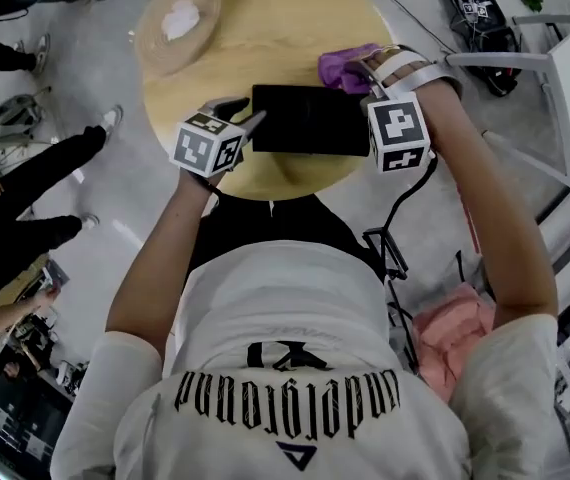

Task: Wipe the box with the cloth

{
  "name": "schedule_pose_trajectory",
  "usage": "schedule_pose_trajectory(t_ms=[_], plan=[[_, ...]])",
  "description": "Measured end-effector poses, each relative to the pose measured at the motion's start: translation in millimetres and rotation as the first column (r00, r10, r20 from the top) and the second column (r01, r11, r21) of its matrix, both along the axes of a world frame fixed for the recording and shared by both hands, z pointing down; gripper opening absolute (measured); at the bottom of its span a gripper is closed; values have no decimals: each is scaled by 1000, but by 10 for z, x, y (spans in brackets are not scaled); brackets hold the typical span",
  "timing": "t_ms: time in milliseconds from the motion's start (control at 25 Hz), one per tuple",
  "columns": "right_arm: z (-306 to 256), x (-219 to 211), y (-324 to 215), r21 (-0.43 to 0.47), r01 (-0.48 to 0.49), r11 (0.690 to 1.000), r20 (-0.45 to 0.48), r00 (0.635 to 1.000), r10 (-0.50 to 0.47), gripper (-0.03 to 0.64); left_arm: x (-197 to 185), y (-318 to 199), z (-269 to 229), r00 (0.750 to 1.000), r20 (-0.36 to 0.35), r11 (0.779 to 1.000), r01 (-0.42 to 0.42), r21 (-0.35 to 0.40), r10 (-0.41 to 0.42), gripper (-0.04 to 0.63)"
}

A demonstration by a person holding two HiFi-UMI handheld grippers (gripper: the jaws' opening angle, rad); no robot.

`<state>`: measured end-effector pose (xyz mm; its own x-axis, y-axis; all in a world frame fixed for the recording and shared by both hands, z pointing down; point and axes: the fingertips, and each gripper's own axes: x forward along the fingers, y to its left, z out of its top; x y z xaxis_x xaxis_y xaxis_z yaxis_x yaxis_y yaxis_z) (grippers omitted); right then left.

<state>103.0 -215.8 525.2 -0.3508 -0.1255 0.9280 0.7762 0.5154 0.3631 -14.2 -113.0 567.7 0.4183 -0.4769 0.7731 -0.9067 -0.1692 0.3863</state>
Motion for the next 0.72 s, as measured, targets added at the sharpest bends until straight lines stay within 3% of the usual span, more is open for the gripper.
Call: schedule_pose_trajectory(t_ms=[120, 280, 480, 720], plan=[[-173, -38, 100, -121, -202, 972, 77, 974, 212, 146, 14, -40, -243, 1000, 30, 999, -2, 53, 0, 167], [-472, -156, 285, -277, -371, 887, 143, 896, 419, 146, -55, -73, -651, 999, 26, 991, 17, 133, -21, 167], [-844, -86, 348, -437, -507, 743, 195, 753, 629, 146, 36, -187, -1127, 998, 47, 968, 20, 252, -33, 147], [-1410, -61, 451, -644, -557, 524, 203, 536, 820, 146, 168, -166, -1846, 999, 40, 919, 17, 394, -36, 98]])
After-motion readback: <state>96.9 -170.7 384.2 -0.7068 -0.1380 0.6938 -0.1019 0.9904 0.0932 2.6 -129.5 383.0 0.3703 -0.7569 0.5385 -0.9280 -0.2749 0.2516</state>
